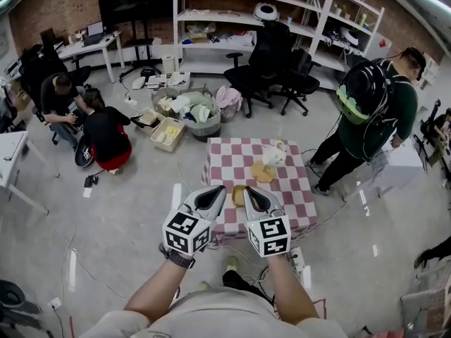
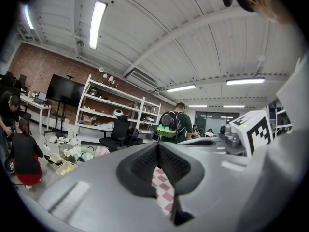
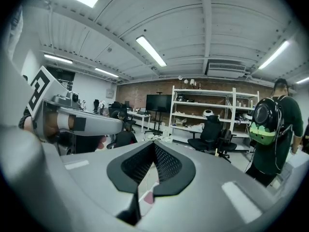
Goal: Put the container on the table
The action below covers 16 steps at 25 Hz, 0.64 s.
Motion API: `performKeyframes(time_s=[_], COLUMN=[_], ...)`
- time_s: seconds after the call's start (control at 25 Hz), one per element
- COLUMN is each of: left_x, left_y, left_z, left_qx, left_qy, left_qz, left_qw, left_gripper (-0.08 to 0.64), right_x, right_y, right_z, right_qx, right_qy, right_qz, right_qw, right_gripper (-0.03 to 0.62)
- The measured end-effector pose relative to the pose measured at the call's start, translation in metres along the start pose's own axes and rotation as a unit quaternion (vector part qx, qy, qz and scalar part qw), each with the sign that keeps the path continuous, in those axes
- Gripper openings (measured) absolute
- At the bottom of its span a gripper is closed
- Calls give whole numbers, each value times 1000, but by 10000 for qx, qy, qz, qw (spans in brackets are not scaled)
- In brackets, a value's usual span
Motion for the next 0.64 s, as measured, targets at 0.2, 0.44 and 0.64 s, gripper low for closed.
performKeyframes(time_s=[0.2,0.44,0.64], left_x=[1,4,4], left_y=[-7,-12,-14], left_z=[-2,-3,-4], left_qx=[4,32,21], left_qy=[6,17,21], left_qz=[-37,-65,-51], left_qw=[10000,10000,10000], left_gripper=[6,6,6], right_x=[1,3,3], right_y=[-5,-10,-11], right_z=[4,6,8], right_qx=[-3,-21,-27], right_qy=[62,73,76], right_qz=[-14,-37,-29], right_qw=[10000,10000,10000], right_gripper=[9,9,9])
Point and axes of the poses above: the fingertips, and each gripper's own axes: y forward along the fingers, z to its left, x out of its top, the point moved 9 cm from there along -y, backward along the fingers, and after that the axes turned 10 degrees about -x, right-handed, at the moved point
